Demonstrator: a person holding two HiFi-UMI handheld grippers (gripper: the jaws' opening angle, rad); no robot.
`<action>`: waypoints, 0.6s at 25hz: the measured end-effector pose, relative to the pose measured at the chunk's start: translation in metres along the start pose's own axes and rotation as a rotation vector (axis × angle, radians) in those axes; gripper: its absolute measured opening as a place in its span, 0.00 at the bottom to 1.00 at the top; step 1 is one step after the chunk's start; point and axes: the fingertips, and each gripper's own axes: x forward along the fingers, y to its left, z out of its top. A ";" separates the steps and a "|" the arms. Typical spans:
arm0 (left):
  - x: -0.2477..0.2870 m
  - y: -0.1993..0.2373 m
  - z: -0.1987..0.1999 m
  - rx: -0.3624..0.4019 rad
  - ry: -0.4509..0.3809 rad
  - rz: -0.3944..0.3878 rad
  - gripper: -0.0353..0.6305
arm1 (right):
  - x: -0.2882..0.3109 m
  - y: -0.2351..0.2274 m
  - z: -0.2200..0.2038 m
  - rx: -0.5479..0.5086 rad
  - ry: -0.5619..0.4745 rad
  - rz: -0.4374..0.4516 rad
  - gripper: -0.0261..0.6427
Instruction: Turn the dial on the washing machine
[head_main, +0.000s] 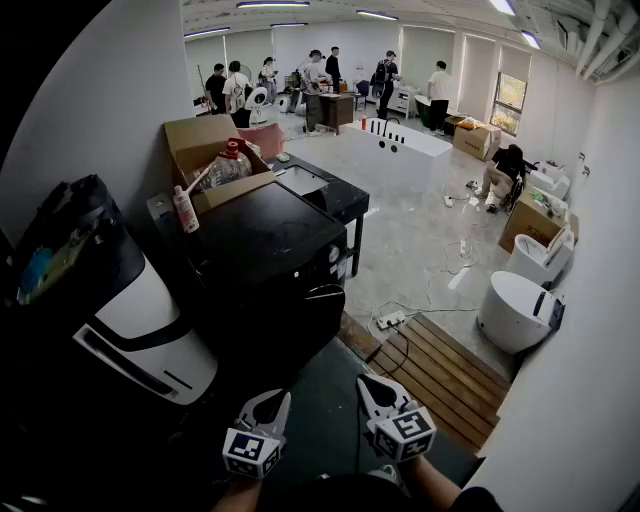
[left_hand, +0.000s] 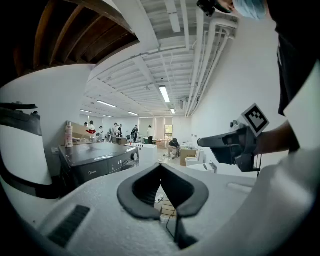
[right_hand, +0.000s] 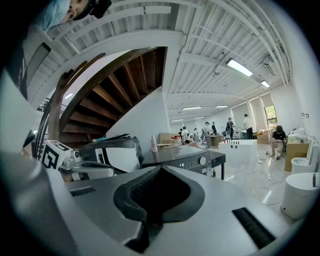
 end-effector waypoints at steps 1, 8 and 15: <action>0.000 0.002 0.000 -0.007 -0.002 -0.003 0.07 | 0.002 0.000 -0.005 0.003 0.004 -0.002 0.04; 0.012 0.005 -0.001 -0.049 -0.017 -0.034 0.07 | 0.016 -0.010 -0.005 0.040 -0.031 0.026 0.04; 0.058 0.007 -0.004 -0.089 0.006 -0.020 0.23 | 0.053 -0.055 0.010 0.097 -0.020 0.062 0.25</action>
